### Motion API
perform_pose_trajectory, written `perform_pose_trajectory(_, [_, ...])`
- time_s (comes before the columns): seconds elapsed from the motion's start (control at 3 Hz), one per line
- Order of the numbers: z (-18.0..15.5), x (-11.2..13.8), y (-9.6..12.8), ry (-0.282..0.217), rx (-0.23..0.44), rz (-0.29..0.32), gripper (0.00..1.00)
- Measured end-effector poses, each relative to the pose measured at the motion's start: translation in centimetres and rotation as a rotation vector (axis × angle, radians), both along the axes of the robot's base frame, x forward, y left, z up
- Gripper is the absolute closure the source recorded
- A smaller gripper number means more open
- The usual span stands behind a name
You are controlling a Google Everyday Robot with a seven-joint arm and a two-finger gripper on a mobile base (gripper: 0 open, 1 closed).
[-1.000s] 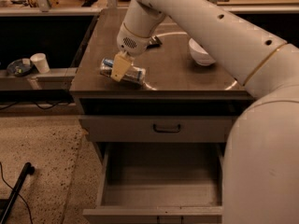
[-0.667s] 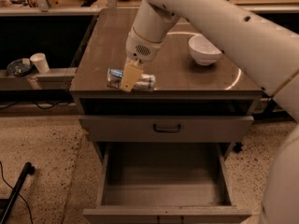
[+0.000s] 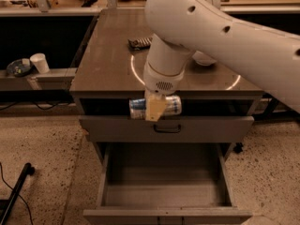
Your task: Place redbull can into middle drawer
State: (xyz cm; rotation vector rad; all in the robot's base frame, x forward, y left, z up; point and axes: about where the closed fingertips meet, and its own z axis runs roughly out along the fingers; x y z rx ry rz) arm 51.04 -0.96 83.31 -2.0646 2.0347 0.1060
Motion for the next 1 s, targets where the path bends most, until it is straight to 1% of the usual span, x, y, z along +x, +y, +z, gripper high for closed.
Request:
perform_pose_trajectory(0.33, [-4.8, -2.4, -1.5, 0.070, -0.071, 0.012, 1.00])
perform_pose_trajectory(0.67, [-8.5, -0.3, -0.9, 0.060, -0.002, -0.016, 1.00])
perform_pose_trajectory(1.0, [-16.8, -0.9, -0.5, 0.108, 0.071, -0.064, 1.00])
